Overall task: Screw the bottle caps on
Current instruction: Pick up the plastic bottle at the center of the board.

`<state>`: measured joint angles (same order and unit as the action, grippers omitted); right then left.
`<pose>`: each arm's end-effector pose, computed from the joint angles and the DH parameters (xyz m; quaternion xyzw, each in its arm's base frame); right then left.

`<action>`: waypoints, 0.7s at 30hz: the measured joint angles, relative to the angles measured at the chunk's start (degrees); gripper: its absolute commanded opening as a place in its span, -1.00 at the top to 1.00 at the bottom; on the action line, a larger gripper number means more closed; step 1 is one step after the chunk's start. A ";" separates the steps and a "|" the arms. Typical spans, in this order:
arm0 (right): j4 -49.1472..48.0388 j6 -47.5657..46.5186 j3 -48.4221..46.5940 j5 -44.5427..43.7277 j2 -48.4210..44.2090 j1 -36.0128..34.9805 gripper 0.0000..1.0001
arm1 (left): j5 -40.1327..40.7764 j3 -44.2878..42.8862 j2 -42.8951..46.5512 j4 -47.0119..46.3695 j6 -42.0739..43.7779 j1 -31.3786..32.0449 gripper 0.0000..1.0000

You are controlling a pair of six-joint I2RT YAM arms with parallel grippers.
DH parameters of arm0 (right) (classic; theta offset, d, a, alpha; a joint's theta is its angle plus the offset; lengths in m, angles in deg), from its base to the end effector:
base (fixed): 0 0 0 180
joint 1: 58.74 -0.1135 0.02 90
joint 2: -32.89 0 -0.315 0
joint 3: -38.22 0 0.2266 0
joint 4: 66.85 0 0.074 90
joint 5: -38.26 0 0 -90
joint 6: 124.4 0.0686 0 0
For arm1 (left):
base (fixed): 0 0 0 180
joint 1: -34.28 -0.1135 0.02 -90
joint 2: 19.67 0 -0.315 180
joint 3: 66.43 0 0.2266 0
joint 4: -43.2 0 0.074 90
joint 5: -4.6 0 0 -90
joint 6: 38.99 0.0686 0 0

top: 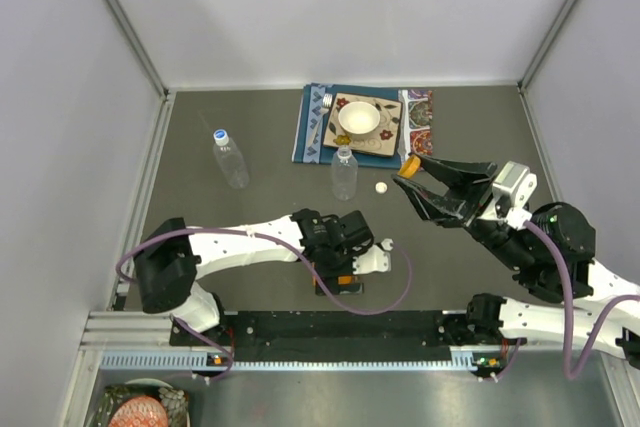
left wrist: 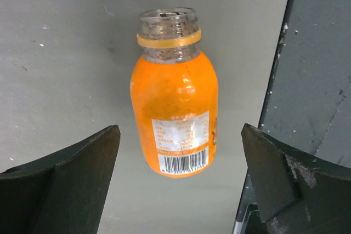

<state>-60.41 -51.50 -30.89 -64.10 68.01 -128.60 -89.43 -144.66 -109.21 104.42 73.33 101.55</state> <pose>0.0397 0.0656 0.4866 -0.2878 0.4373 0.3278 0.7864 0.1047 -0.2624 0.2482 0.6998 0.6972 -0.0901 0.1270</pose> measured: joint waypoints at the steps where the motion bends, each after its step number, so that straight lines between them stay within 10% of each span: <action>1: 0.00 0.17 0.00 0.00 0.04 0.00 0.26 | 0.24 0.17 -0.44 -0.83 0.02 -0.02 -0.96; 21: 0.57 0.44 -0.07 0.00 0.50 0.00 0.26 | 0.37 8.61 -4.52 -10.80 0.22 -3.78 -0.90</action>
<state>-59.84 -51.07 -30.95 -64.10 68.51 -128.60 -89.06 -136.05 -113.74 93.62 73.55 97.77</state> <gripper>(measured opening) 0.425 0.958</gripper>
